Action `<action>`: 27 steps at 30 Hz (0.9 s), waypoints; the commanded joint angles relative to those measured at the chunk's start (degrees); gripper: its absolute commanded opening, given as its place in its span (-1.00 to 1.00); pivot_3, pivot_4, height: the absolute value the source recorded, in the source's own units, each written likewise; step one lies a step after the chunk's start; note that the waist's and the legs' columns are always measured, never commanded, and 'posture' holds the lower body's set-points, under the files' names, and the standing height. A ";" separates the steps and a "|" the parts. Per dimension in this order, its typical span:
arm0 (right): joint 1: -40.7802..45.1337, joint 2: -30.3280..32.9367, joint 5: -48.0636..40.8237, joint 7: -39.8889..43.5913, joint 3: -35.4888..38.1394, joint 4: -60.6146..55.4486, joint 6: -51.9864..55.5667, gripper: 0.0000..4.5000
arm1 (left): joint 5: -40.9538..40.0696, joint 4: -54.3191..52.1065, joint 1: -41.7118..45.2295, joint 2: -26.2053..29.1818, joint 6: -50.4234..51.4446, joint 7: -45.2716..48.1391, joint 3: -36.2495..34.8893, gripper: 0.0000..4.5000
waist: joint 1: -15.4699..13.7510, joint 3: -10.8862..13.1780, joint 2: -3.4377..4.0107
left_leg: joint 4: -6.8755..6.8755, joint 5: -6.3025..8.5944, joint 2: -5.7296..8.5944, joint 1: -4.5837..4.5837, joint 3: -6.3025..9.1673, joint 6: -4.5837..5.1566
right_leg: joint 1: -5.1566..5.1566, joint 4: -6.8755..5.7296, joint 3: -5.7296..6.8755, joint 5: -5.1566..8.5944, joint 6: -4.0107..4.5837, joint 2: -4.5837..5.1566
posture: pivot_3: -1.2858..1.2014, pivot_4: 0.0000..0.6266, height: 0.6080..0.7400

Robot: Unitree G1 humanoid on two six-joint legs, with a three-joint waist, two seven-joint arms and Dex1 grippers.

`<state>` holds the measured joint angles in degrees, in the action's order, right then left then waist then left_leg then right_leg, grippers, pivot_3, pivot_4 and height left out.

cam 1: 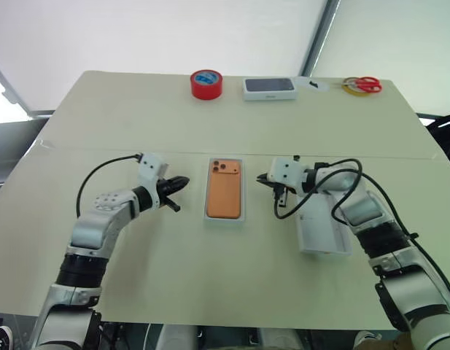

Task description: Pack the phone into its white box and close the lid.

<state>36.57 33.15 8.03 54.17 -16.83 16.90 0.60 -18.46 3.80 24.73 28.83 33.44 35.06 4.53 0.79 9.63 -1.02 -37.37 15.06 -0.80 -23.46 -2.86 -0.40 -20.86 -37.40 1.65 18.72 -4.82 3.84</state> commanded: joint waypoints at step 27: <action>-19.20 16.97 -8.99 12.35 9.51 -23.17 8.55 -1.00 | 1.40 -1.33 7.47 -15.95 7.92 16.08 17.95 -0.99 | -1.59 -0.02 0.08 | -0.59 0.28 0.00 -0.05 0.11 0.47 | 0.30 -0.05 0.04 0.00 -0.01 0.03 | 0.03 -0.52 0.96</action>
<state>17.41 49.92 1.01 66.22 -8.59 -3.31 9.76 -16.22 3.87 31.31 14.66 42.08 48.89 19.51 -0.80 9.61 -0.94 -37.97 15.34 -0.80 -23.51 -2.75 0.07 -20.55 -37.44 1.68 18.72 -4.83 3.87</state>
